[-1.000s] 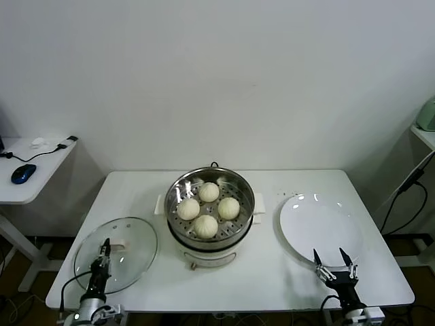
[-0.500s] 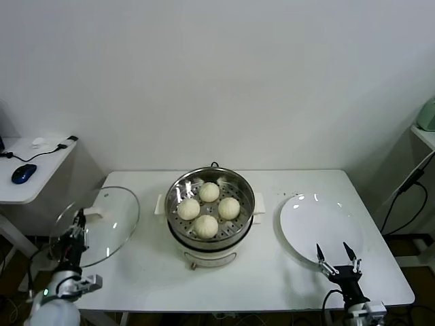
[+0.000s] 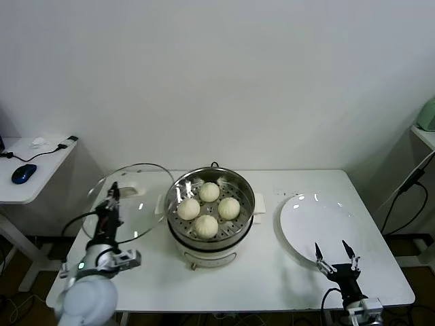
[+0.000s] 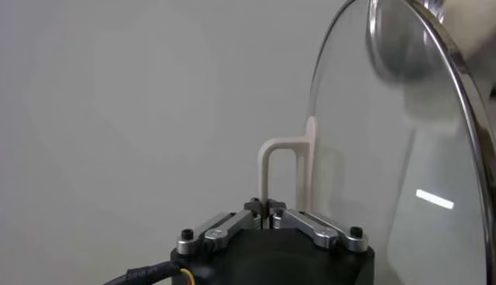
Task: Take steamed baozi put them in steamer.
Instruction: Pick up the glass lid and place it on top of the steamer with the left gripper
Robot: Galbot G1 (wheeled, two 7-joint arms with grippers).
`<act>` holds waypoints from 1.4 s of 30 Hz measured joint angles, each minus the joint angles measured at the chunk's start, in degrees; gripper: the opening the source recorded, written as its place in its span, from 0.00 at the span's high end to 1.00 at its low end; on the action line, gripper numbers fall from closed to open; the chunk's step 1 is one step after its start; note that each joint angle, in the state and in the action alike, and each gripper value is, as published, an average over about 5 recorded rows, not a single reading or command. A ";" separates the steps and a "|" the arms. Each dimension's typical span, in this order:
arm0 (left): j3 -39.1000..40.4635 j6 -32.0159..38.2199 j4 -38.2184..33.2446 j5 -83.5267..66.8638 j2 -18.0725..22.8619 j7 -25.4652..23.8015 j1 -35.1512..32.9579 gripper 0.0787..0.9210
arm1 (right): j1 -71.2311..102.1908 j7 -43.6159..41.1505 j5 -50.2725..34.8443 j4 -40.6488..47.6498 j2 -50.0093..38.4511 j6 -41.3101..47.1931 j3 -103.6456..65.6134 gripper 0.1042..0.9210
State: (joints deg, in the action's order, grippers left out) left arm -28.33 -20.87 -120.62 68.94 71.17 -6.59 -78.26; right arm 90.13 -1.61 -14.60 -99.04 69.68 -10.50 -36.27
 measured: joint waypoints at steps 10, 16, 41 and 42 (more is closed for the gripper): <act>15.28 -8.71 -0.55 11.53 6.32 -6.02 6.46 0.94 | -0.27 0.31 0.64 0.54 -0.23 -0.33 0.20 0.12; 22.15 -12.39 1.70 17.74 11.11 -7.89 9.29 0.94 | -0.04 0.50 0.69 0.95 -0.28 -0.83 0.00 0.12; 30.25 -16.05 12.70 29.42 20.88 -8.11 13.21 0.94 | 0.26 1.97 0.45 3.17 -0.42 -4.04 -0.61 0.12; 30.20 -16.05 12.98 29.58 20.88 -8.04 13.15 0.94 | 0.23 2.04 0.54 3.25 -0.37 -4.18 -0.62 0.12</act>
State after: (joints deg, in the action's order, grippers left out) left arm 1.88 -36.92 -107.64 98.52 92.05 -14.63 -65.11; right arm 90.36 0.43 -14.06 -95.79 69.31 -14.68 -36.89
